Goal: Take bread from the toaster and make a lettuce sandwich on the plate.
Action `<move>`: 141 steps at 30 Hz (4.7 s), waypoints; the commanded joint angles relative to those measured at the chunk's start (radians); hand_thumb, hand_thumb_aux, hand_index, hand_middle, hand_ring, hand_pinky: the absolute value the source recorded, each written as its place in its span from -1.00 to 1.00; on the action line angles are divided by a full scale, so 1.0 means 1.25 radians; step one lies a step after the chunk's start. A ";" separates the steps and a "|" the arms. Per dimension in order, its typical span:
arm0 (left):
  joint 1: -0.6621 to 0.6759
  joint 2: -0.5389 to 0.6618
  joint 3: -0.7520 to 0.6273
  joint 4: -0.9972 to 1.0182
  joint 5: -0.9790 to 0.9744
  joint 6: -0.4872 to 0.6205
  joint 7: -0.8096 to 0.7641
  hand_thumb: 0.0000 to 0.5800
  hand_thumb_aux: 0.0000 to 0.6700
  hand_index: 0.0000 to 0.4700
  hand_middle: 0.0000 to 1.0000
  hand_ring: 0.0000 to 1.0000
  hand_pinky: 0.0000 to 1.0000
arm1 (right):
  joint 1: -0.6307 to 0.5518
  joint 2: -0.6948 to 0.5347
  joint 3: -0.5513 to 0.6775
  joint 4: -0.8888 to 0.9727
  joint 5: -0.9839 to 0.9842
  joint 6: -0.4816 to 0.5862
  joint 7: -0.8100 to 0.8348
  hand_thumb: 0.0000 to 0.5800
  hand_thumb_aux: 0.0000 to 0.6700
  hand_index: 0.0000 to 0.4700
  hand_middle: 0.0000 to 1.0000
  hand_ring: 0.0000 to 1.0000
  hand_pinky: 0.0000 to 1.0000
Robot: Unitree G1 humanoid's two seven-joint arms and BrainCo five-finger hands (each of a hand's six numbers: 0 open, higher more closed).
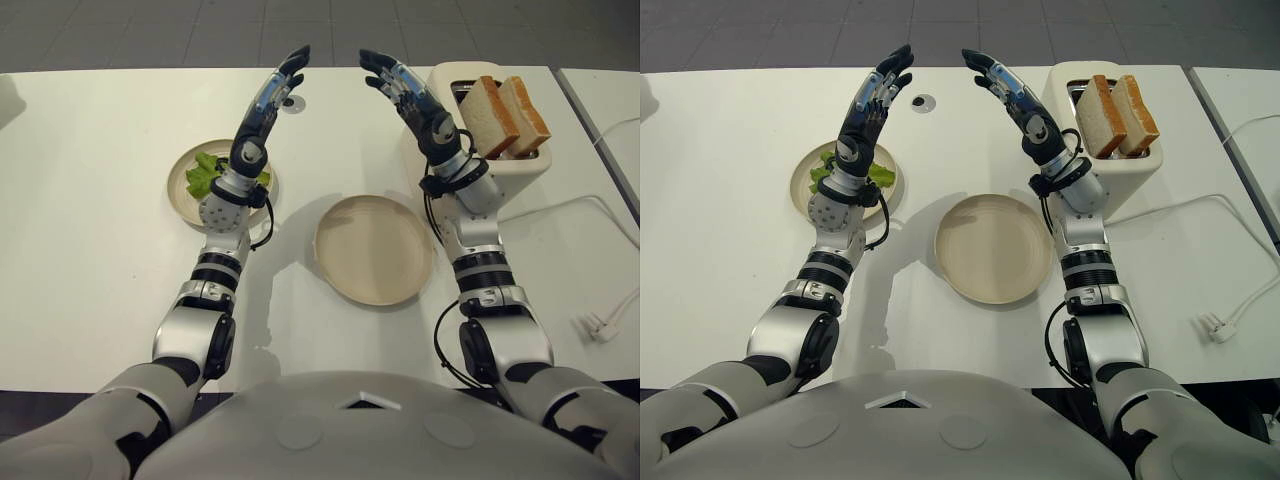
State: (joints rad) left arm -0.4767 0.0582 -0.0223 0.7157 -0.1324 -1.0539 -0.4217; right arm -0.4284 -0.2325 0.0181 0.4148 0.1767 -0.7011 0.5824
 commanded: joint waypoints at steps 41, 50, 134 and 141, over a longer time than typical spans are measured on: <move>-0.005 0.000 -0.004 0.031 -0.003 0.009 -0.027 -1.00 -1.00 -1.00 -1.00 -1.00 -1.00 | 0.152 -0.598 -0.135 -0.035 -0.559 0.258 -0.155 -1.00 -1.00 -1.00 -1.00 -1.00 -1.00; -0.009 0.001 -0.003 0.037 -0.002 0.009 -0.025 -1.00 -1.00 -1.00 -1.00 -1.00 -1.00 | 0.083 -0.573 -0.094 -0.026 -0.561 0.258 -0.253 0.10 -0.34 -0.34 -1.00 -1.00 -1.00; 0.045 0.486 -0.184 0.069 0.685 0.482 0.326 0.66 0.18 0.18 -1.00 -1.00 -1.00 | 0.092 -0.262 0.247 0.059 -0.371 0.270 -0.050 1.00 1.00 1.00 1.00 1.00 1.00; 0.037 0.505 -0.208 0.039 0.704 0.481 0.400 1.00 1.00 1.00 -1.00 -1.00 -1.00 | 0.112 -0.187 0.258 -0.023 -0.286 0.245 0.000 1.00 1.00 1.00 1.00 1.00 1.00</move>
State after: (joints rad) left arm -0.4305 0.6699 -0.2687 0.7810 0.7287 -0.4532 0.0575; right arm -0.3275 -0.4826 0.3296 0.4469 -0.2258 -0.3989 0.5324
